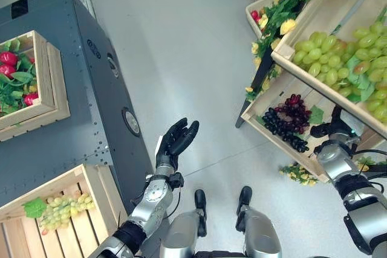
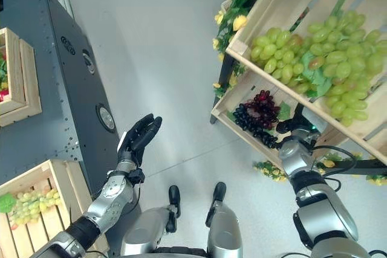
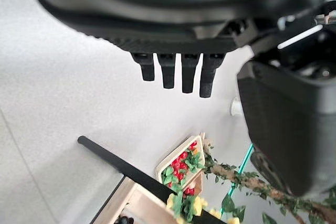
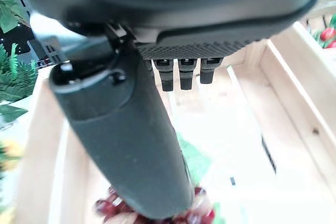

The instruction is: Pick up the fruits from the basket on one side to the basket on the other side

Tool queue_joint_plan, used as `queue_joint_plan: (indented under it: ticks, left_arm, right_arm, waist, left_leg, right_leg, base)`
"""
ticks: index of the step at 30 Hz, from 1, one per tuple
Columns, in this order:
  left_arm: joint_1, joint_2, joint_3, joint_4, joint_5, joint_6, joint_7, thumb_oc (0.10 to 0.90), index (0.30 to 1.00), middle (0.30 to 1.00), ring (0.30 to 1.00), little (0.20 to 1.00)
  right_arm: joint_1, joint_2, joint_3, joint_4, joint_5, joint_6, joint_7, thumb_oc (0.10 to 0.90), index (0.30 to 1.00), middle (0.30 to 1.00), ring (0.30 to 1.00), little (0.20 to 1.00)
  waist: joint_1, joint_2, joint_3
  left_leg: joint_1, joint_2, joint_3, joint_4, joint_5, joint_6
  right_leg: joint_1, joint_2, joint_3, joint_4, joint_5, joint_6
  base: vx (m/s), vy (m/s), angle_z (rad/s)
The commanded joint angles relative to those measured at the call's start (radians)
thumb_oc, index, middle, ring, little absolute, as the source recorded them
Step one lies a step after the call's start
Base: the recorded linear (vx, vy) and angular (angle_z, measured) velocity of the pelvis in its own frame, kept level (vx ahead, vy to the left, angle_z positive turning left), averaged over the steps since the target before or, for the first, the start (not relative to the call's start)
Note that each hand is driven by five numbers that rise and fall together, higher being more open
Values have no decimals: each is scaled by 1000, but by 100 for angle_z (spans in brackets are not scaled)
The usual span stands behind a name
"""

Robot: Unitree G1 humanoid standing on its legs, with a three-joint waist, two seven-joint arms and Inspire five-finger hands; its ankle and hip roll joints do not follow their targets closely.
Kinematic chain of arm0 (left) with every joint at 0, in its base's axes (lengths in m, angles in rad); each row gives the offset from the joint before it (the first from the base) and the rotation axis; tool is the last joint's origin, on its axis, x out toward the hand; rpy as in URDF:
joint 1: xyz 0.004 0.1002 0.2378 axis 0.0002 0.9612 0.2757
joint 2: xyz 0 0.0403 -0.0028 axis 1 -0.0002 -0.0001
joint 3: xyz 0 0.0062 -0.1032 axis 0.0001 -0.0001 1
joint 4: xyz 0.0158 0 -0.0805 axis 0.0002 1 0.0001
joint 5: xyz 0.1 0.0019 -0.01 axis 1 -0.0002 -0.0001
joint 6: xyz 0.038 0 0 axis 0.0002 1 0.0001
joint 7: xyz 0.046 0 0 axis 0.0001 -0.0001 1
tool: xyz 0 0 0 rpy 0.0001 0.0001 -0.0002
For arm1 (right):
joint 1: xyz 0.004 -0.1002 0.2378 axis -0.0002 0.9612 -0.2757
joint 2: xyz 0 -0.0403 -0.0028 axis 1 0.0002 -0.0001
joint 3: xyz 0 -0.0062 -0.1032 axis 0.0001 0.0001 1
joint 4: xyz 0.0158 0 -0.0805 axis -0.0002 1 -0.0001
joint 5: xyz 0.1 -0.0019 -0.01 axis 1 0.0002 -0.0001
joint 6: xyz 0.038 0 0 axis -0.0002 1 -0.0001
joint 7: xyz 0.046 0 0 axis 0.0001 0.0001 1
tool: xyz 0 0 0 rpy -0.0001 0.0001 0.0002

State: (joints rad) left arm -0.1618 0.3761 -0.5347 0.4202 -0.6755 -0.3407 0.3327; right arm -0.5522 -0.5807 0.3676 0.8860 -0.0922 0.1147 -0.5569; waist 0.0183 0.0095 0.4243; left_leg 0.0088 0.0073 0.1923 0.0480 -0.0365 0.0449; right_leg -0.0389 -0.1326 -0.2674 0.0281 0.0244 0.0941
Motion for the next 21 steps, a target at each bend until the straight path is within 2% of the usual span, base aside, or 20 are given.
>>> queue_joint_plan:
  ticks: [1, 7, 12, 21]
  left_arm:
    - [31, -36, -18, 4, 50, -49, -43, 800, 900, 900, 900, 900]
    - [38, -76, 15, 82, 49, -31, -69, 800, 900, 900, 900, 900]
    - [56, -120, 41, 145, 4, 7, -115, 800, 900, 900, 900, 900]
    - [83, -151, 112, 148, -41, -4, -90, 800, 900, 900, 900, 900]
  right_arm:
    - [23, 2, 48, -4, 80, -102, 39, 800, 900, 900, 900, 900]
    - [70, 74, 68, -45, 136, -149, 92, 800, 900, 900, 900, 900]
    - [157, 146, 94, -136, 162, -186, 163, 800, 900, 900, 900, 900]
    - [271, 246, 150, -267, 162, -165, 251, 800, 900, 900, 900, 900]
  waist:
    - [21, -10, -145]
    - [30, -15, -179]
    - [34, -11, -203]
    - [70, -16, -228]
  left_leg:
    - [-7, 26, 2, -43, -56, -36]
    - [17, 24, -16, -109, -25, -47]
    - [41, 21, -29, -106, -31, -41]
    - [64, 13, -72, -110, -38, -37]
  right_leg:
    - [14, -15, 18, -23, -27, 12]
    - [42, -5, 5, -78, -8, 13]
    - [68, -12, -4, -43, -39, 9]
    - [121, -31, -47, -46, -58, 12]
  base:
    - [47, -68, 8]
    - [13, -46, 13]
    - [50, 4, 4]
    - [44, 26, 20]
